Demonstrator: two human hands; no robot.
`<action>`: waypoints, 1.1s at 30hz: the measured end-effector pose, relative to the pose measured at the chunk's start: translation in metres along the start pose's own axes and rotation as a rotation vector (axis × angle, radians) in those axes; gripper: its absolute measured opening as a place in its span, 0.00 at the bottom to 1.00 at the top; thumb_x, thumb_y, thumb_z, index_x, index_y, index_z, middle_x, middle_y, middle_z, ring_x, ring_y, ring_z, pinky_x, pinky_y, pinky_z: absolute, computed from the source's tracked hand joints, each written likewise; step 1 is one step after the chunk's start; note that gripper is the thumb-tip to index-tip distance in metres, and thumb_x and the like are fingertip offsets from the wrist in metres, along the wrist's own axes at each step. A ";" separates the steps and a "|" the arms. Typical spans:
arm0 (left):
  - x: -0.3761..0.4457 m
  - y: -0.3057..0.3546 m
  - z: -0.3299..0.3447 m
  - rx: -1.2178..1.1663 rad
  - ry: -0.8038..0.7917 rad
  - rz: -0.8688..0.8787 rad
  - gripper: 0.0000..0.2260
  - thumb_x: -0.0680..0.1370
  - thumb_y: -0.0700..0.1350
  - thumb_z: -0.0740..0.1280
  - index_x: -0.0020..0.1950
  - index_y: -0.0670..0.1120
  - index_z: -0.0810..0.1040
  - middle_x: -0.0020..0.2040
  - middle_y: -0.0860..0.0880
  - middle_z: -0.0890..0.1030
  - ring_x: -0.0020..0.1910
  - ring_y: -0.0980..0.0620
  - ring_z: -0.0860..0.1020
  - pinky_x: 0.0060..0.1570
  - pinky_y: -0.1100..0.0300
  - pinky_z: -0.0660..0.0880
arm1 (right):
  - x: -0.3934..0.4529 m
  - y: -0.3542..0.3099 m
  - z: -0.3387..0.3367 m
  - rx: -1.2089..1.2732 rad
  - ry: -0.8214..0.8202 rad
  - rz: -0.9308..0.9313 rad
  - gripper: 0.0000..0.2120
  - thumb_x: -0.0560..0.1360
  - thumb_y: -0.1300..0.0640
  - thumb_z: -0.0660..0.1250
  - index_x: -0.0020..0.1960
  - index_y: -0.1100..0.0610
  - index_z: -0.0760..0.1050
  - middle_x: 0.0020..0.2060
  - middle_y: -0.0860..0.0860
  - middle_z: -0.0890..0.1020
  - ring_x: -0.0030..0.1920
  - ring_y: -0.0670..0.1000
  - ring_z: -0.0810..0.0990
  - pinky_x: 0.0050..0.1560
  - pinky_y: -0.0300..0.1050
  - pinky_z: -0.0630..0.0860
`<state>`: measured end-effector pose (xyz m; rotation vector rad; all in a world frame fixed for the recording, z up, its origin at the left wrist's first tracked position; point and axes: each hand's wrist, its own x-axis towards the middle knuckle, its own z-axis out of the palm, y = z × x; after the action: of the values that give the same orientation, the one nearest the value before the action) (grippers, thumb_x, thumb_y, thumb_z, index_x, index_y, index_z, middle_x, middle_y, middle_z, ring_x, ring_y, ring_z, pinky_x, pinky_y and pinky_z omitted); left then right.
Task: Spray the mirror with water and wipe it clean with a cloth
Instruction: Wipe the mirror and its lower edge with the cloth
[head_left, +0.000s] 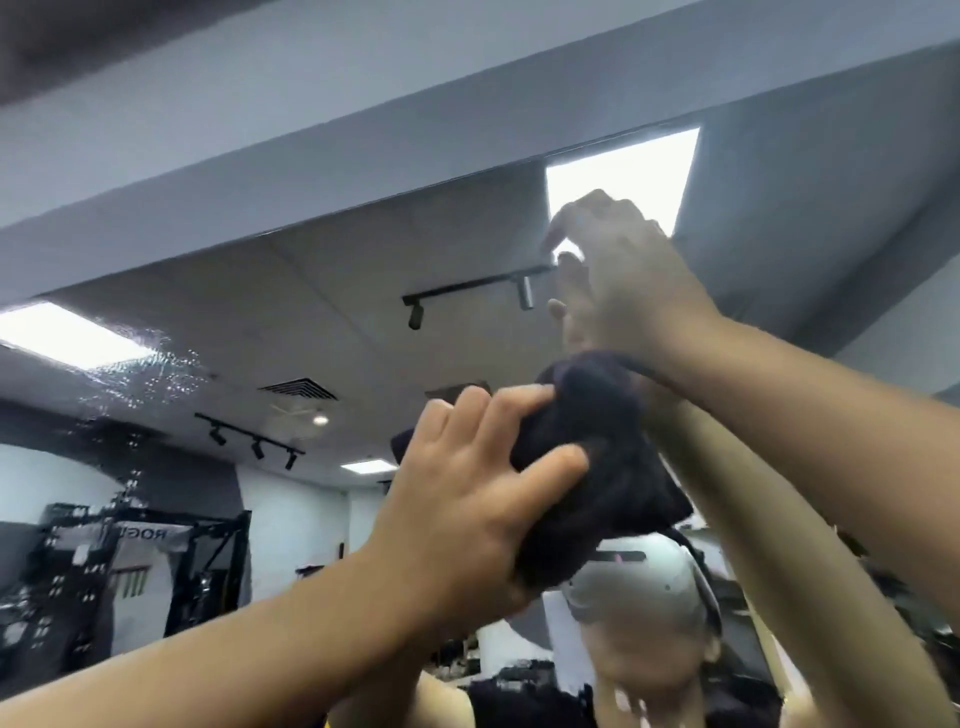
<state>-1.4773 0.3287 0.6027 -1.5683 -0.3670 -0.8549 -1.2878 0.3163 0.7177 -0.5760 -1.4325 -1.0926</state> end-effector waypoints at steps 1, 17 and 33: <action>-0.014 0.002 -0.004 -0.038 -0.029 0.057 0.21 0.71 0.57 0.72 0.61 0.52 0.76 0.66 0.41 0.73 0.49 0.39 0.75 0.46 0.46 0.70 | 0.000 -0.006 0.008 -0.002 -0.029 -0.015 0.09 0.80 0.59 0.61 0.59 0.57 0.76 0.60 0.54 0.77 0.57 0.56 0.73 0.58 0.48 0.66; 0.092 -0.221 -0.015 0.179 0.095 -0.335 0.23 0.78 0.56 0.69 0.70 0.51 0.68 0.67 0.42 0.68 0.63 0.36 0.72 0.60 0.37 0.74 | -0.010 -0.008 0.030 -0.178 -0.081 -0.112 0.05 0.80 0.52 0.57 0.55 0.50 0.67 0.49 0.44 0.66 0.49 0.48 0.62 0.57 0.48 0.63; -0.006 -0.105 -0.018 0.101 0.051 -0.089 0.22 0.70 0.52 0.73 0.61 0.47 0.75 0.65 0.38 0.73 0.58 0.35 0.74 0.51 0.39 0.73 | 0.000 -0.021 0.033 -0.206 -0.066 -0.030 0.12 0.82 0.53 0.56 0.59 0.55 0.74 0.58 0.55 0.78 0.57 0.58 0.73 0.59 0.55 0.67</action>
<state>-1.5574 0.3342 0.6729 -1.4430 -0.4389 -0.9294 -1.3221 0.3355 0.7158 -0.7451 -1.3981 -1.2641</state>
